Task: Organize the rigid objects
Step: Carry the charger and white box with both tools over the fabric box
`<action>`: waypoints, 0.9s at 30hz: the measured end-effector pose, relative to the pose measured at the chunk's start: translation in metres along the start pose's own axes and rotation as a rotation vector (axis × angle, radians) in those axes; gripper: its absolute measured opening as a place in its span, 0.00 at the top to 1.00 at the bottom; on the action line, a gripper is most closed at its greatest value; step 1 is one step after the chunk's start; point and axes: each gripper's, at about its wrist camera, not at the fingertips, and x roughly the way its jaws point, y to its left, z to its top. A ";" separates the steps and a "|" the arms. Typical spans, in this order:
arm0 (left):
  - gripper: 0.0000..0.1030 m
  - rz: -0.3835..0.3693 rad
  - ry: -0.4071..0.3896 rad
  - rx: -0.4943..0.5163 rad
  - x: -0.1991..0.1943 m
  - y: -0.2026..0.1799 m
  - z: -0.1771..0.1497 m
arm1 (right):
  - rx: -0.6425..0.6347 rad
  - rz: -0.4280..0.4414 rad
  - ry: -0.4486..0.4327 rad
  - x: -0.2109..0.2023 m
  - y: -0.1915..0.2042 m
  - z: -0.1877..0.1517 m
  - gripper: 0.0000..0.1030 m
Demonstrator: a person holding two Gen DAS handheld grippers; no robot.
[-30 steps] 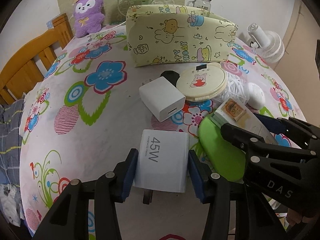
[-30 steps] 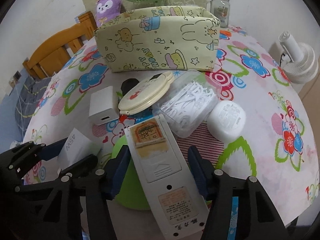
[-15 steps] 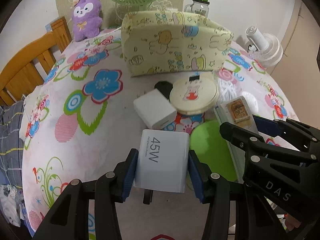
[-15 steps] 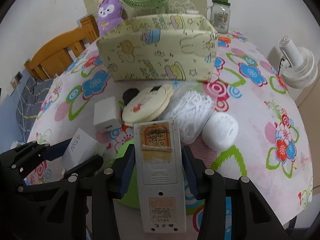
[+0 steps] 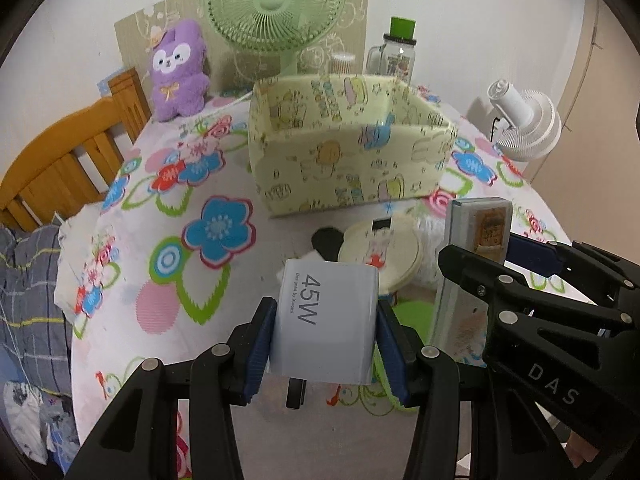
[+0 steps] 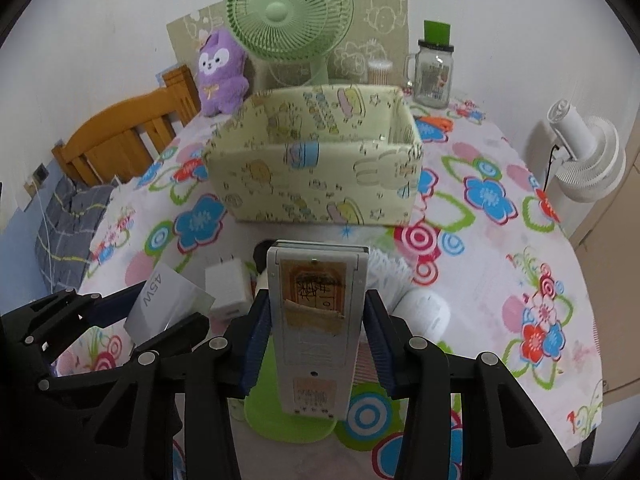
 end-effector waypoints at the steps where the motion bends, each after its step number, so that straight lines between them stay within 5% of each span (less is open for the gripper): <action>1: 0.51 0.004 -0.008 0.005 -0.002 0.000 0.002 | 0.003 -0.001 -0.005 -0.002 0.000 0.002 0.54; 27: 0.51 0.002 -0.145 -0.006 -0.061 -0.010 0.061 | 0.037 -0.038 -0.139 -0.066 -0.009 0.062 0.54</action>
